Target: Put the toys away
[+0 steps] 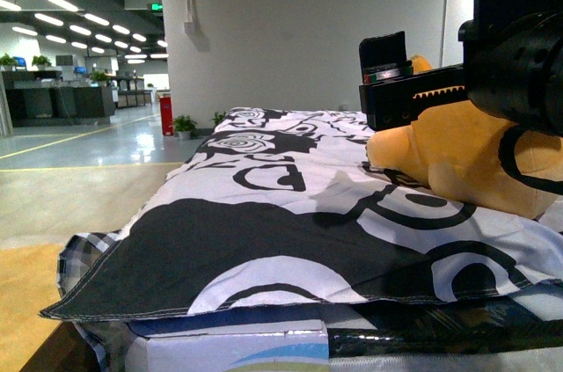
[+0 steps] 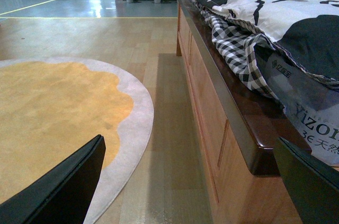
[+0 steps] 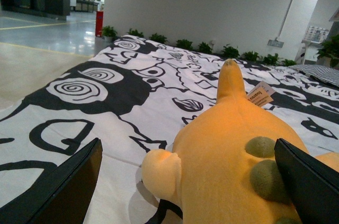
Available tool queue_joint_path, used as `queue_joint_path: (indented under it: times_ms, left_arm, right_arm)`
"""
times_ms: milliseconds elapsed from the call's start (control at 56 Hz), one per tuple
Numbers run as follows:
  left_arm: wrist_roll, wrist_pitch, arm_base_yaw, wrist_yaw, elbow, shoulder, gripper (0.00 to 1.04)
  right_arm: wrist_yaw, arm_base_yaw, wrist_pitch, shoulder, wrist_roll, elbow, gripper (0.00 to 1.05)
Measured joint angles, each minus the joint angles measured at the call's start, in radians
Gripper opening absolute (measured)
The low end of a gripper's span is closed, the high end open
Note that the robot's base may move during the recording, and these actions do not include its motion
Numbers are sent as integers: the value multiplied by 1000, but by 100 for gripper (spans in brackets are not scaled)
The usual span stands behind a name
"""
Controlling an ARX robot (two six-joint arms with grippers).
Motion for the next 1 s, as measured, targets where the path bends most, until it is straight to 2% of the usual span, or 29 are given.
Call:
queue_joint_path:
  times_ms: [429,1000]
  left_arm:
    - [0,0,0,0,0,0,99]
    - [0,0,0,0,0,0,99]
  right_arm:
    - [-13,-100,0,89,24,86,98]
    - [-30,-117,100,152,22,21,98]
